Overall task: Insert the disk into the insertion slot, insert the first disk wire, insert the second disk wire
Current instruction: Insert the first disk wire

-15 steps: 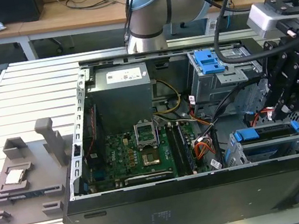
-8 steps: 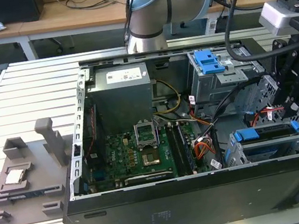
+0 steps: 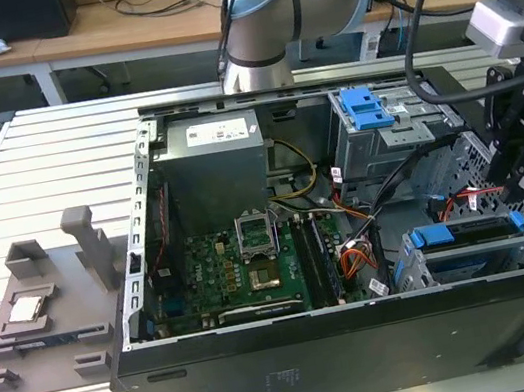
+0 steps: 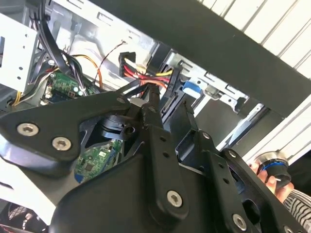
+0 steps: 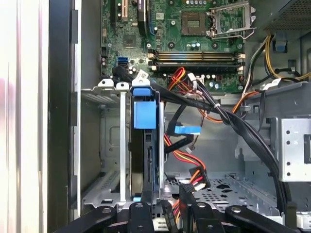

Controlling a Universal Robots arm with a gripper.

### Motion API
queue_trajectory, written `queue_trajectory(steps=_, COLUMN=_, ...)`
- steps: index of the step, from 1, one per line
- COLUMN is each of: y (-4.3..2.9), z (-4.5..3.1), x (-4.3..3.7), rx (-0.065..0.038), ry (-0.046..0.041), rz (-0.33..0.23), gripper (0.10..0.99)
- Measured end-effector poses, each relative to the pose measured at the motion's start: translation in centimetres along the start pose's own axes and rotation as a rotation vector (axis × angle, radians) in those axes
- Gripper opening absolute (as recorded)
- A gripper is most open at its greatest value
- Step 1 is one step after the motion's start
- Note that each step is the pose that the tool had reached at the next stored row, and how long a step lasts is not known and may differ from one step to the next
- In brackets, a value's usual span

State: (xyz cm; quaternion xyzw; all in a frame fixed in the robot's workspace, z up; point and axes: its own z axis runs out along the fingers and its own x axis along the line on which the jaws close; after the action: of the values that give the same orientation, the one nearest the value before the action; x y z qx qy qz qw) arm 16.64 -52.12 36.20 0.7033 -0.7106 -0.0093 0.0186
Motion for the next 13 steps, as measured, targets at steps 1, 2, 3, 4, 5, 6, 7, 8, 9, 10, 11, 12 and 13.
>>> queue_trajectory(steps=1, y=-0.21, z=0.02, x=-0.09, rx=0.000, ry=0.0014, rz=0.000, gripper=0.361)
queue_trajectory(steps=2, y=-0.36, z=0.03, x=-0.17, rx=0.000, ry=0.0027, rz=0.000, gripper=0.361)
queue_trajectory(steps=3, y=-0.59, z=0.07, x=-0.31, rx=0.000, ry=0.0073, rz=0.000, gripper=0.361)
queue_trajectory(steps=4, y=-0.68, z=0.12, x=-0.38, rx=0.000, ry=0.0133, rz=0.000, gripper=0.361)
queue_trajectory(steps=5, y=-0.71, z=0.22, x=-0.46, rx=0.000, ry=0.0177, rz=-0.001, gripper=0.361)
queue_trajectory(steps=6, y=-0.72, z=0.36, x=-0.57, rx=0.000, ry=0.0195, rz=-0.001, gripper=0.361)
queue_trajectory(steps=7, y=-0.73, z=0.44, x=-0.61, rx=0.000, ry=0.0204, rz=-0.002, gripper=0.361)
queue_trajectory(steps=8, y=-0.73, z=0.52, x=-0.64, rx=0.000, ry=0.0210, rz=-0.002, gripper=0.361)
queue_trajectory(steps=9, y=-0.73, z=0.61, x=-0.68, rx=0.000, ry=0.0220, rz=-0.002, gripper=0.361)
queue_trajectory(steps=10, y=-0.73, z=0.65, x=-0.69, rx=0.000, ry=0.0229, rz=-0.003, gripper=0.361)
queue_trajectory(steps=11, y=-0.74, z=0.64, x=-0.68, rx=0.000, ry=0.0239, rz=-0.003, gripper=0.361)
queue_trajectory(steps=12, y=-0.74, z=0.64, x=-0.68, rx=0.000, ry=0.0243, rz=-0.003, gripper=0.361)
queue_trajectory(steps=13, y=-0.74, z=0.65, x=-0.69, rx=0.000, ry=0.0248, rz=-0.003, gripper=0.361)
